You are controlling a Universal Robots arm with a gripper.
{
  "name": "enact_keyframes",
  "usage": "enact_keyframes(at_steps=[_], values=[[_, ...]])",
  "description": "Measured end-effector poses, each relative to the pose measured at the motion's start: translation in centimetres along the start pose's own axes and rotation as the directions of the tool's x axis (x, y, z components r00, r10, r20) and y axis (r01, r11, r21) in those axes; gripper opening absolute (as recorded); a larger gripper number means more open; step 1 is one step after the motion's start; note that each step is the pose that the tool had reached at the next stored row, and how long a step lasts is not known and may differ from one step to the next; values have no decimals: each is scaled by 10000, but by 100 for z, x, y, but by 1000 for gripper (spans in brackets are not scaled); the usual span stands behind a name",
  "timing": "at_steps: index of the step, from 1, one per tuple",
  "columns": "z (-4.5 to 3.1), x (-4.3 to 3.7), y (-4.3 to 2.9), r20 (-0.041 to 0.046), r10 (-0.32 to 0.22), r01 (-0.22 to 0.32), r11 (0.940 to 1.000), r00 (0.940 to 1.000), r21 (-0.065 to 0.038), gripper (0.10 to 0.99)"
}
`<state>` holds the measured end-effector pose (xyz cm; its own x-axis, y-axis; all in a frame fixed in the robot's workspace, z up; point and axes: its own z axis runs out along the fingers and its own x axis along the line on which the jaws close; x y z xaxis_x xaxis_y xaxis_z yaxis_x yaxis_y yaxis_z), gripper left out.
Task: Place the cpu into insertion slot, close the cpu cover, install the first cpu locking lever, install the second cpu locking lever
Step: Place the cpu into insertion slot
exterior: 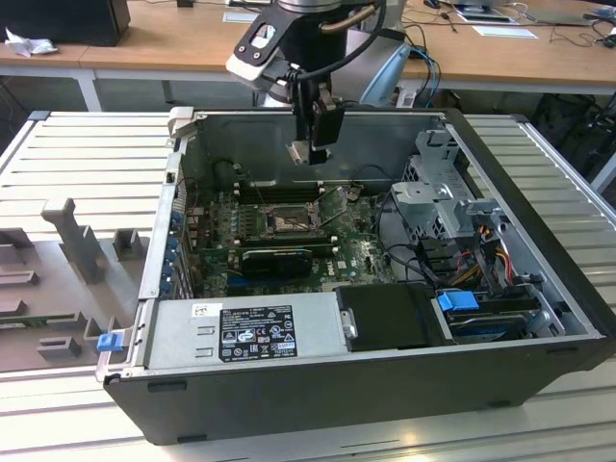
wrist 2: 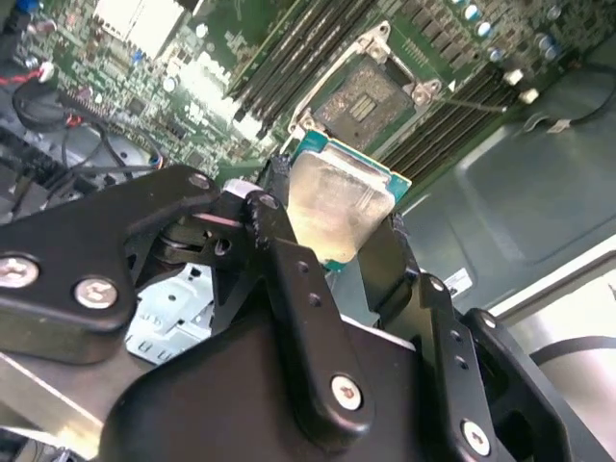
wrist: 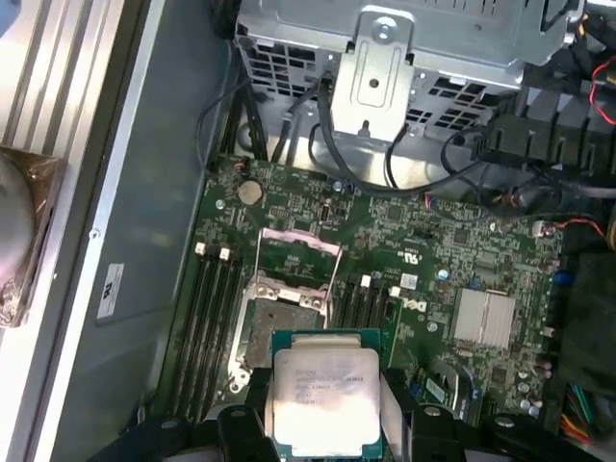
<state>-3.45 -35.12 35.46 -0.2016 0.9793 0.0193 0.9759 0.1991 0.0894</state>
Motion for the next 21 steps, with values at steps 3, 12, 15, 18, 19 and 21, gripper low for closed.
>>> enact_keyframes(at_steps=[3,12,15,18,19,21], values=[[11,4,-19,40,447,-447,9990,9990,-4,529],[137,3,-34,142,1534,-1534,9882,9881,-30,529],[252,3,-48,202,2202,-2201,9755,9752,-53,529],[328,1,-54,244,2504,-2503,9681,9678,-66,529],[373,0,-59,247,2527,-2526,9675,9672,-67,529],[425,0,-64,257,2535,-2534,9673,9670,-69,529]])
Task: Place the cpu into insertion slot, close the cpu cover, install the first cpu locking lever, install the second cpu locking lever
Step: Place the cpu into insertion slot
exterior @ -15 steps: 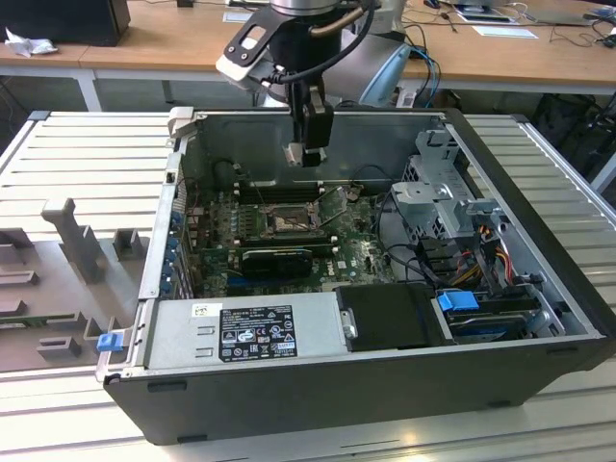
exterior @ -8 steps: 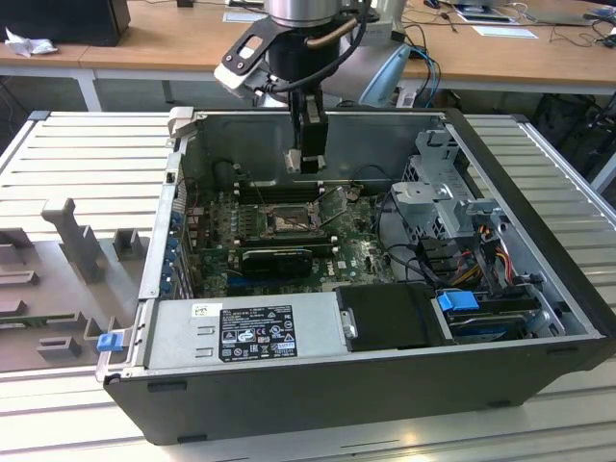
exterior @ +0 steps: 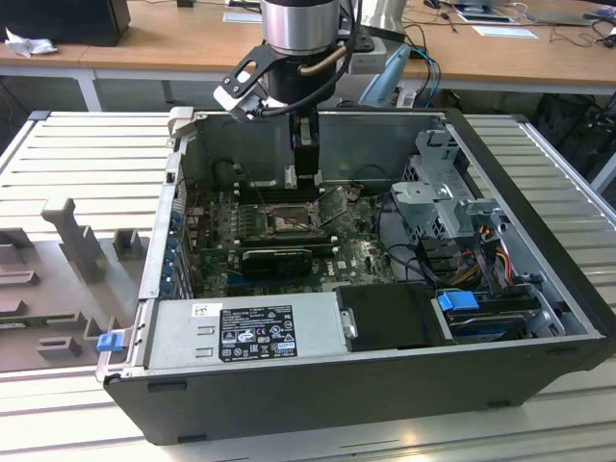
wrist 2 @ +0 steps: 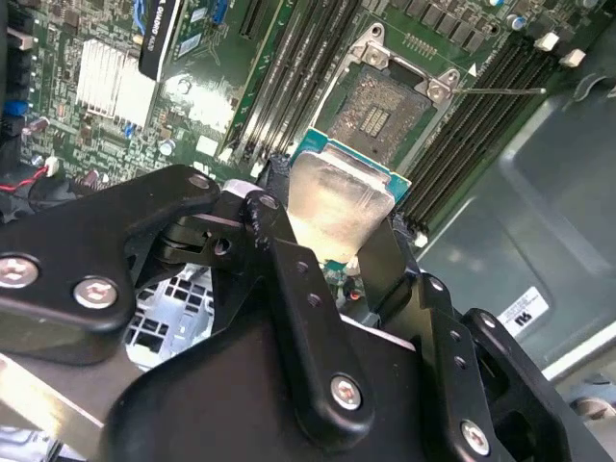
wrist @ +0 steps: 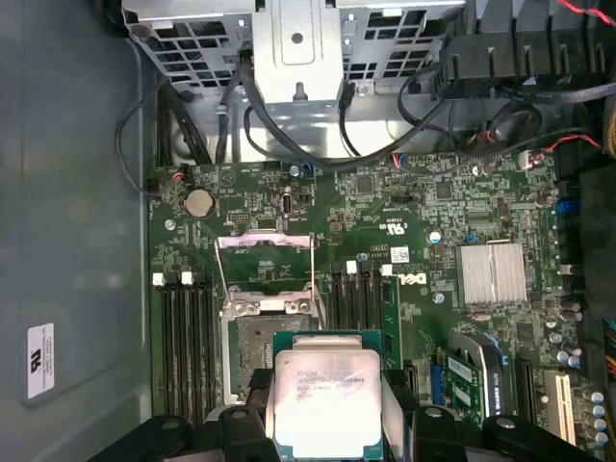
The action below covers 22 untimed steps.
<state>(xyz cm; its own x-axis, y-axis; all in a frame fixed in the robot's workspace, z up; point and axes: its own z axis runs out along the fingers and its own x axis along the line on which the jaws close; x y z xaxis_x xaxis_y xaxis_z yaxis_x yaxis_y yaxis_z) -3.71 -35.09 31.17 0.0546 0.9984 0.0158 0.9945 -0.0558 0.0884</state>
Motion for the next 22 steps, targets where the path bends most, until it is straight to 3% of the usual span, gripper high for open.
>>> enact_keyframes(at_steps=[9,14,18,19,22], values=[[141,-2,-13,21,-1,1,10000,10000,-1,529],[203,-1,-20,219,99,-99,10000,9997,-12,529],[271,-1,-26,263,424,-423,9991,9988,-16,529],[288,-2,-27,260,392,-392,9992,9989,-12,529],[350,-3,-33,178,-537,537,9986,9984,4,529]])
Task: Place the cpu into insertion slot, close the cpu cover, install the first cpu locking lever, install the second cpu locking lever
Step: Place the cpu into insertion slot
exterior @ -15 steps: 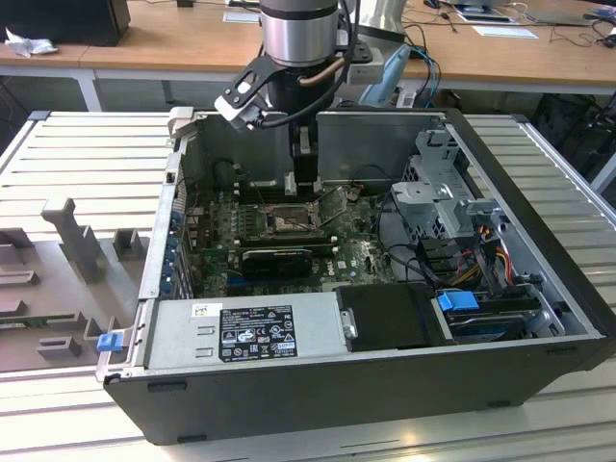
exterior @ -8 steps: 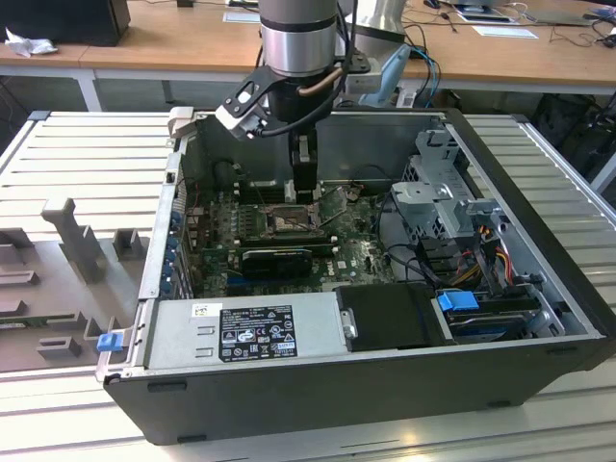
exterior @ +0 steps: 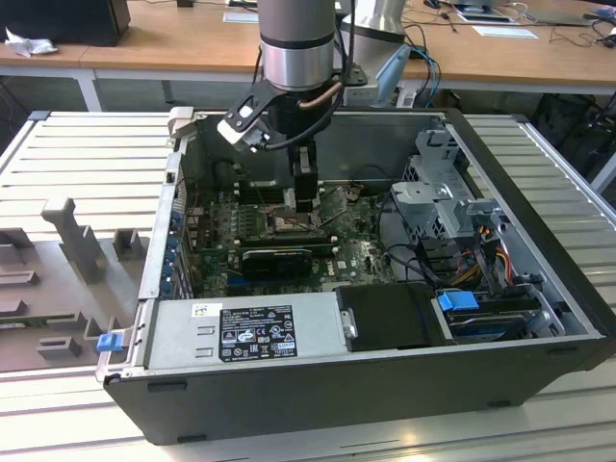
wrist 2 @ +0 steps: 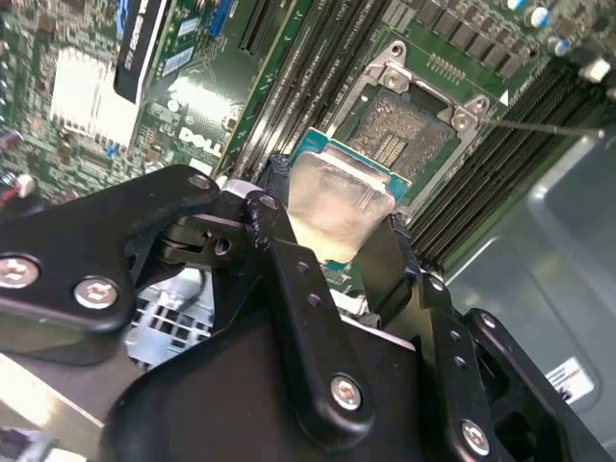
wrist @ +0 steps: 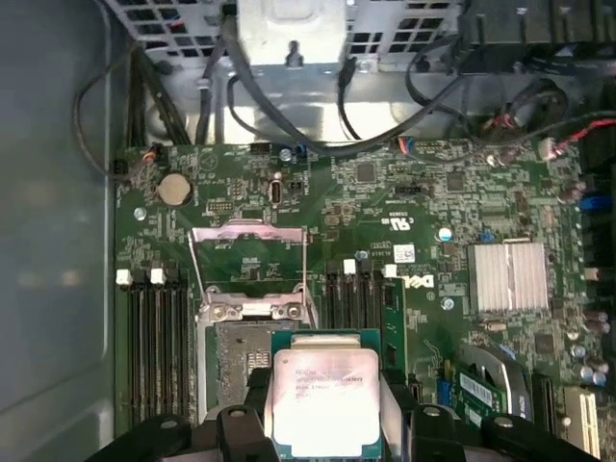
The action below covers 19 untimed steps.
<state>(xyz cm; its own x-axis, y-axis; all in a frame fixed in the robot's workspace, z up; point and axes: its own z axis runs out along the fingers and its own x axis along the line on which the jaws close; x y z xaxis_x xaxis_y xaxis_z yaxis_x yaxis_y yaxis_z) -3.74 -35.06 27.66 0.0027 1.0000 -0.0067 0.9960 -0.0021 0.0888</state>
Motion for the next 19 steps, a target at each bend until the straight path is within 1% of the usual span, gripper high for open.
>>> enact_keyframes(at_steps=[1,4,5,7,10,11,13,16,18,19], values=[[3,0,-1,-8,-105,105,9999,9999,1,529],[24,1,-7,-11,-119,119,9999,9999,-1,529],[54,2,-14,-12,-151,151,9999,9999,0,529],[79,3,-17,-18,-204,204,9998,9998,1,529],[144,17,-26,-30,-222,222,9998,9998,0,529],[178,58,-29,-28,-224,224,9997,9997,1,529],[221,135,-36,-29,-215,215,9998,9998,1,529],[273,182,-54,-30,-215,215,9998,9998,0,529],[340,215,-91,-29,-214,214,9998,9998,1,529],[359,223,-103,-29,-214,214,9998,9998,1,529]])
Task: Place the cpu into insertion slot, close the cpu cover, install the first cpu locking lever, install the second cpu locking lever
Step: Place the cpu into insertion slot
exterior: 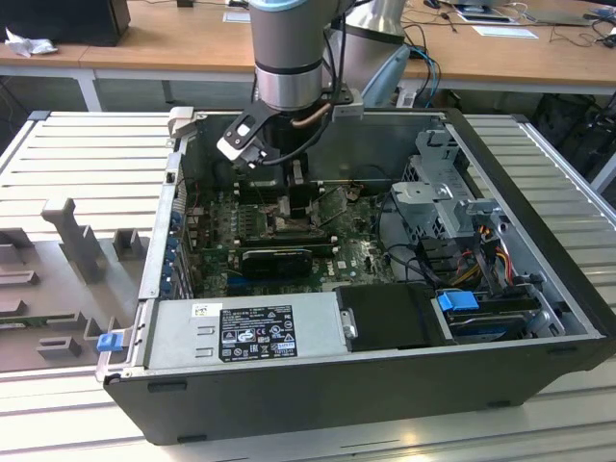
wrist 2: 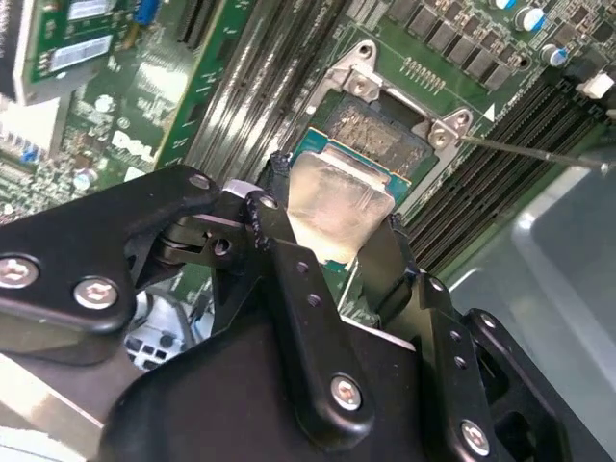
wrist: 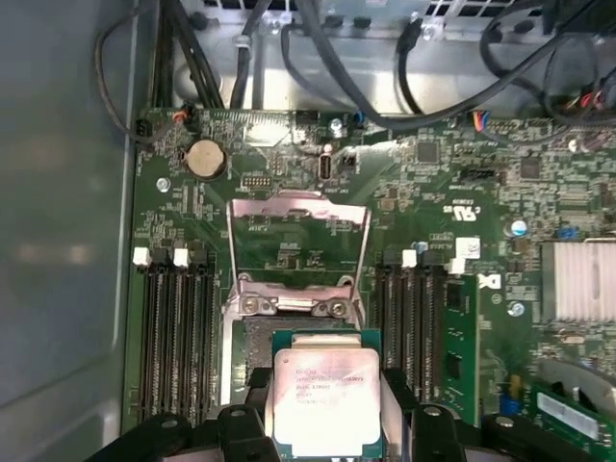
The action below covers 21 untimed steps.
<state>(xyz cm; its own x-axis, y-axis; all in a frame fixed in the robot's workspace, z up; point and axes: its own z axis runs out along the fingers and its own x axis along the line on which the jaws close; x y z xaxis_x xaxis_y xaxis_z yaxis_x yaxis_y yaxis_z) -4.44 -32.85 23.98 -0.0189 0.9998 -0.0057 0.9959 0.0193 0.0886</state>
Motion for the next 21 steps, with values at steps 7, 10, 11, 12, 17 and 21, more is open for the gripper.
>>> enact_keyframes(at_steps=[7,10,11,12,17,21], values=[[136,61,-28,8,102,-102,9999,9999,2,529],[196,64,-33,21,227,-227,9997,9997,20,529],[212,64,-35,20,227,-227,9997,9997,24,529],[238,64,-38,18,222,-223,9997,9998,29,529],[285,70,-42,6,104,-104,9999,9999,43,529],[322,76,-45,4,96,-96,9999,10000,50,529]])
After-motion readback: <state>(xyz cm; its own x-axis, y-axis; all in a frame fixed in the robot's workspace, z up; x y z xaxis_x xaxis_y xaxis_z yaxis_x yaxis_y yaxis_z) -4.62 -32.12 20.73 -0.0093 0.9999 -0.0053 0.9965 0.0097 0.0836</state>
